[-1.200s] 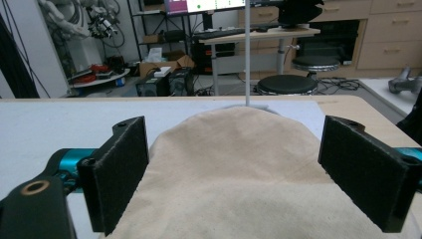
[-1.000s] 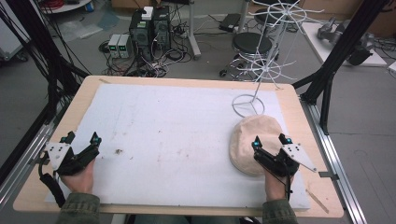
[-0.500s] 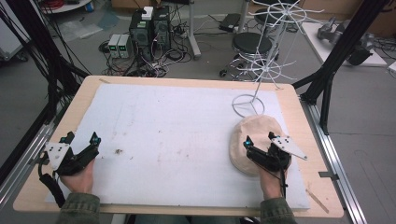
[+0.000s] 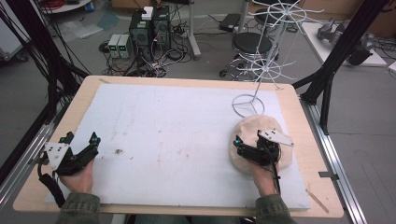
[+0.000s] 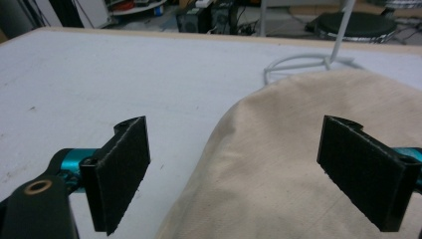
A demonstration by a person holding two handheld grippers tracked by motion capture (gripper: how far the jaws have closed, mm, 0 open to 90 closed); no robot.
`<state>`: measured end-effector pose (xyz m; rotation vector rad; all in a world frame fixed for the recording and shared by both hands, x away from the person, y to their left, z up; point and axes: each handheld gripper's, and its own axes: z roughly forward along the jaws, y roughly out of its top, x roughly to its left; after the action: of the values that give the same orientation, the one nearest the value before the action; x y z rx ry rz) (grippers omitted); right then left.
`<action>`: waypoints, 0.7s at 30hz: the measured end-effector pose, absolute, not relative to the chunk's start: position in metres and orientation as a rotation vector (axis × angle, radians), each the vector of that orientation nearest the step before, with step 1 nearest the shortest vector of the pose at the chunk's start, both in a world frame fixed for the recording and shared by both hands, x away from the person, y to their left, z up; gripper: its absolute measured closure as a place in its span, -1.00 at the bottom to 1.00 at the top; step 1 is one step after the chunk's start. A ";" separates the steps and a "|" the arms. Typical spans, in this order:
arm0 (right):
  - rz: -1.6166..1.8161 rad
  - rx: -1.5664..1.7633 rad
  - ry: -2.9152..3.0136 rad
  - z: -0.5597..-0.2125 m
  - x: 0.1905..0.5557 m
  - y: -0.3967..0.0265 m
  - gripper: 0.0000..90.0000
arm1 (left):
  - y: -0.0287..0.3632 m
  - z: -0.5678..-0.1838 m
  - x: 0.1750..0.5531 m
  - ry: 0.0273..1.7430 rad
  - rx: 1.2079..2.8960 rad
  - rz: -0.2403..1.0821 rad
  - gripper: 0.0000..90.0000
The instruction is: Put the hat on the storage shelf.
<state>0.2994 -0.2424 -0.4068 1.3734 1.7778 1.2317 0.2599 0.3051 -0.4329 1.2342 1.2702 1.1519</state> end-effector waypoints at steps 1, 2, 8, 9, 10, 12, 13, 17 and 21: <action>1.227 1.391 1.805 -0.406 0.302 -0.241 -0.73 | 0.305 -0.433 0.260 1.271 1.234 1.153 -0.51; 1.223 1.403 1.815 -0.406 0.304 -0.240 -0.73 | 0.305 -0.433 0.260 1.272 1.231 1.155 -0.51; 1.154 1.445 1.862 -0.406 0.314 -0.234 -0.73 | 0.304 -0.433 0.262 1.271 1.230 1.153 -0.51; 1.154 1.445 1.862 -0.406 0.314 -0.234 -0.73 | 0.304 -0.433 0.262 1.271 1.230 1.153 -0.51; 1.106 1.460 1.868 -0.408 0.317 -0.231 -0.73 | 0.304 -0.433 0.262 1.272 1.233 1.153 -0.51; 1.093 1.467 1.872 -0.409 0.318 -0.230 -0.73 | 0.304 -0.433 0.263 1.271 1.229 1.152 -0.51; 1.084 1.479 1.876 -0.410 0.320 -0.229 -0.73 | 0.304 -0.433 0.263 1.272 1.226 1.151 -0.51; 1.064 1.530 1.882 -0.412 0.324 -0.227 -0.73 | 0.302 -0.432 0.263 1.262 1.229 1.155 -0.51; 1.083 1.594 1.924 -0.416 0.332 -0.225 -0.72 | 0.302 -0.433 0.263 1.264 1.233 1.151 -0.51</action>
<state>0.3317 -0.2251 -0.4163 1.5936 1.9235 1.0833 0.2634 0.3023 -0.4326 1.2332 1.2640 1.1514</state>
